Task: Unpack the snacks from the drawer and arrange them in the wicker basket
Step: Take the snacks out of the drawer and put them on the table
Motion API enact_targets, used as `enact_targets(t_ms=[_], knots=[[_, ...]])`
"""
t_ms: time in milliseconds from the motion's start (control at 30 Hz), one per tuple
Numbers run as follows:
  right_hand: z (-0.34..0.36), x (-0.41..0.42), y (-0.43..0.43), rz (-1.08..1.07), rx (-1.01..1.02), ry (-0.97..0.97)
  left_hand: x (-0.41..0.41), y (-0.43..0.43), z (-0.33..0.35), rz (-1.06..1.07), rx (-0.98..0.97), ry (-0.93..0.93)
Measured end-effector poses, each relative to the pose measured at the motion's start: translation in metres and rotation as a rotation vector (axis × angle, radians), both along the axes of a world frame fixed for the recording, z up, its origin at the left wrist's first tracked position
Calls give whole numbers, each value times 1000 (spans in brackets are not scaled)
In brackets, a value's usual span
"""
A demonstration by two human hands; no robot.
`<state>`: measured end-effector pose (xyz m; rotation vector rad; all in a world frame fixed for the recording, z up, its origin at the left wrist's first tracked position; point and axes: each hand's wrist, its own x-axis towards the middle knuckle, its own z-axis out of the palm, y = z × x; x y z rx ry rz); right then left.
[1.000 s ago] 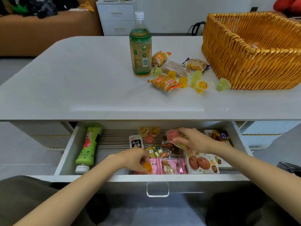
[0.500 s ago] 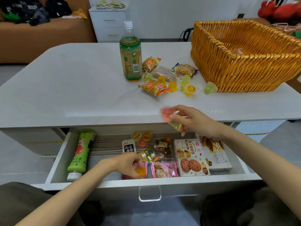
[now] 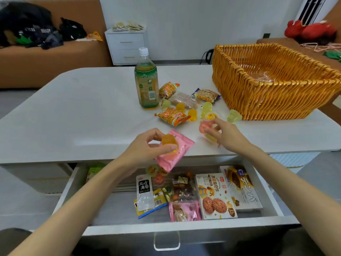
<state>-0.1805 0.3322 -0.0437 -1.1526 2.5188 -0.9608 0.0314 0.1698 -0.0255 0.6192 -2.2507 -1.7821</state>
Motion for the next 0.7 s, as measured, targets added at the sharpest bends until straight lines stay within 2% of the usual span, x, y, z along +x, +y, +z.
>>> enact_targets(t_ms=[100,200,267,533,700], knots=[[-8,-7,-9,-42,-22,-15,-22,-15,0,222,-92,40],[-14,-12,-17,-71,-82,22,-39,-28,-13,440,-90,65],[-17,-16,-22,-78,-142,72,-48,-37,-24,518,-132,75],[-32,-27,-43,-151,-327,37,-91,-50,-45,543,-420,25],[-26,-25,-42,-138,-329,34,-107,-51,-40,505,-502,-142]])
